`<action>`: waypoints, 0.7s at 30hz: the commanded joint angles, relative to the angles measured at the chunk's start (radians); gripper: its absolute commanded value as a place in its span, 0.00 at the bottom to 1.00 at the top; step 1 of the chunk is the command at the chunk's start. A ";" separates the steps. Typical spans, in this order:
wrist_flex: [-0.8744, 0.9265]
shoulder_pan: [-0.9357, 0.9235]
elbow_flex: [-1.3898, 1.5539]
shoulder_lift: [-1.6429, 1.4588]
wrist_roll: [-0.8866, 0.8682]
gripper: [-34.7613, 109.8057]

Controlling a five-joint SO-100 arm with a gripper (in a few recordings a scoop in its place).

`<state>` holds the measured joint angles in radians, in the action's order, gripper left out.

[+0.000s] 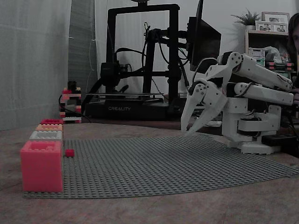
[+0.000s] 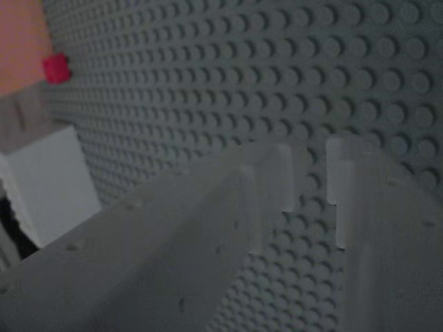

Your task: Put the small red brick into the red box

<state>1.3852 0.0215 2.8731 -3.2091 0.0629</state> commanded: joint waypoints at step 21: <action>-0.758 0.020 -0.715 1.081 1.080 0.26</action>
<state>0.7056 0.0215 2.3255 -2.2089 1.0232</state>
